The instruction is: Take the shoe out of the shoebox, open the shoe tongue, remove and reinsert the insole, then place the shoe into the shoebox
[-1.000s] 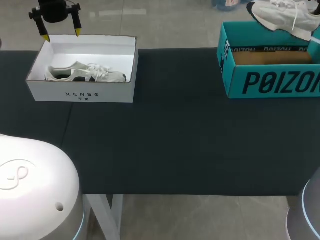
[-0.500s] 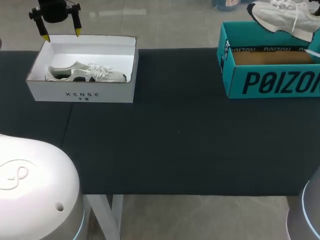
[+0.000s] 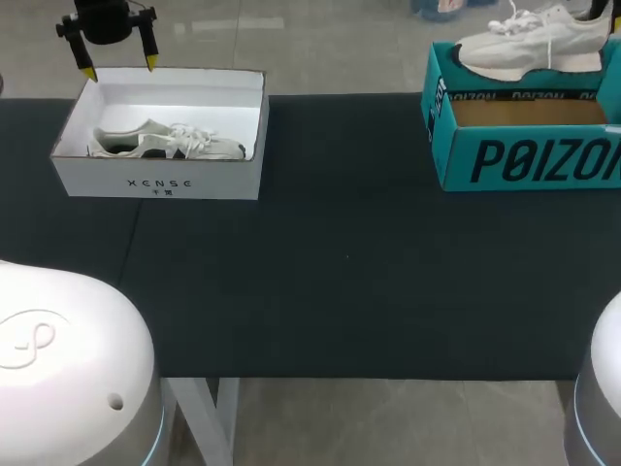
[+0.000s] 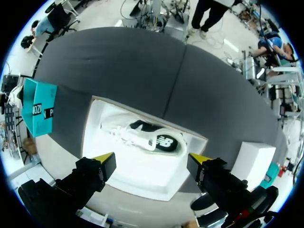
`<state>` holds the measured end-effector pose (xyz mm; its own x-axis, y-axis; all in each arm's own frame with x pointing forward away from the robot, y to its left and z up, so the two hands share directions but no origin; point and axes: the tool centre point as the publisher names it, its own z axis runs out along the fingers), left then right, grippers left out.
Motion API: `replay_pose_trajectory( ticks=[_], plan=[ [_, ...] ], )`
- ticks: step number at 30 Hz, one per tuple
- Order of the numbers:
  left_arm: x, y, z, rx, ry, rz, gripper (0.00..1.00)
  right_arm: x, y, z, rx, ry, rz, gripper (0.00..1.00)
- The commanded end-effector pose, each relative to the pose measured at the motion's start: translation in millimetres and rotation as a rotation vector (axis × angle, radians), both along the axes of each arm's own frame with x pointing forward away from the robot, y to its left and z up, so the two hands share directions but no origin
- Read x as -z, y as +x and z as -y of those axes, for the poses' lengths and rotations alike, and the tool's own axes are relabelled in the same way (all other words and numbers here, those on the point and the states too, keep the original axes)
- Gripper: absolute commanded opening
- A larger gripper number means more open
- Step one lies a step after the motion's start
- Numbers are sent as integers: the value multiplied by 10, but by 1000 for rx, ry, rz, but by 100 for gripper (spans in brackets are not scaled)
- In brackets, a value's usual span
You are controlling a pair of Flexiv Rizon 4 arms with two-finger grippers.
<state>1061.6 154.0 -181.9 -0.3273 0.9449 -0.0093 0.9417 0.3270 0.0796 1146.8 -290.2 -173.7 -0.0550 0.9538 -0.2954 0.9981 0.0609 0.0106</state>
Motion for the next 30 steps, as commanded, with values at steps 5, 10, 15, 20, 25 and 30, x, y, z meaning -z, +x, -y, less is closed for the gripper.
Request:
replay_pose_trajectory(
  ticks=[5,10,15,20,25,30],
  plan=[
    [-7,-3,-2,0,1,0,100,-77,-513,-440,-35,-93,81,0],
    [-7,-3,-2,0,1,0,100,-54,-739,-670,5,-103,79,0],
    [-7,-3,-2,0,1,0,100,-65,-919,-842,21,-92,99,0],
    [-7,-3,-2,0,1,0,100,-120,-1160,-1018,41,-56,122,0],
    [-7,-3,-2,0,1,0,100,-122,-1397,-1277,36,-57,133,0],
    [-7,-3,-2,0,1,0,100,-37,-1650,-1578,20,-62,125,0]
  ],
)
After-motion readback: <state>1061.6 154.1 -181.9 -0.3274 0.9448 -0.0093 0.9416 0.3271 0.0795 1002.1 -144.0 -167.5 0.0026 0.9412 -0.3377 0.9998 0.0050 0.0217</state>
